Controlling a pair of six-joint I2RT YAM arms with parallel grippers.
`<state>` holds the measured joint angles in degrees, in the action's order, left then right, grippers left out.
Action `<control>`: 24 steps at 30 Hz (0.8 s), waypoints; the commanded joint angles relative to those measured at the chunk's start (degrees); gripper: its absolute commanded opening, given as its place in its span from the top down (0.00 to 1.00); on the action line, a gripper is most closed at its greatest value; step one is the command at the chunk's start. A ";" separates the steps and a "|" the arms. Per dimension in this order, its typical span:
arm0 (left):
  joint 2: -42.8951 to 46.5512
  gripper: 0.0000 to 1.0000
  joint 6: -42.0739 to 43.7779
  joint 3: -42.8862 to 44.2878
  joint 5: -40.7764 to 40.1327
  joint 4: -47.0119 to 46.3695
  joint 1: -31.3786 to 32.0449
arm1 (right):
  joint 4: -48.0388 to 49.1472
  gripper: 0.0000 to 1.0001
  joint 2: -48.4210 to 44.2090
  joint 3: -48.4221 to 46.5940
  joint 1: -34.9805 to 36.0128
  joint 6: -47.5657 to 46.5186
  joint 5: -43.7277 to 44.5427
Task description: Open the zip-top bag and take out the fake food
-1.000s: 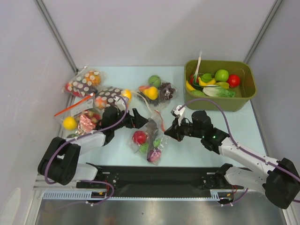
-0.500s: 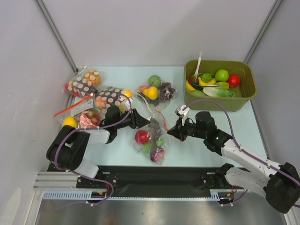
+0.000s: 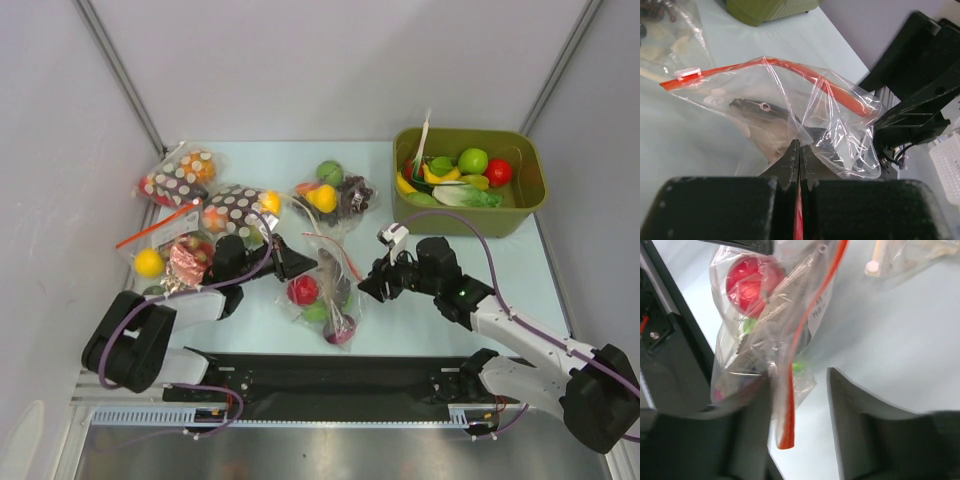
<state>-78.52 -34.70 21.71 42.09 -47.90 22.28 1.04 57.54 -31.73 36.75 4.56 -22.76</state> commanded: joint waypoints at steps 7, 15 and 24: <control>14.44 1.00 15.18 -0.62 -3.85 9.22 7.42 | -0.86 0.30 -3.75 -7.64 -5.37 0.10 -5.79; 20.16 1.00 17.65 -0.89 -9.38 14.15 10.85 | 6.86 0.20 -4.19 -11.95 -16.00 6.24 -26.06; 23.58 1.00 18.26 -1.15 -9.30 14.15 12.25 | 10.38 0.18 1.52 -12.05 -16.80 8.80 -31.02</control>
<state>-57.32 -18.72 20.73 32.93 -31.88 33.50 6.98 56.55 -43.09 20.12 10.96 -49.65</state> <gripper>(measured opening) 0.006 0.820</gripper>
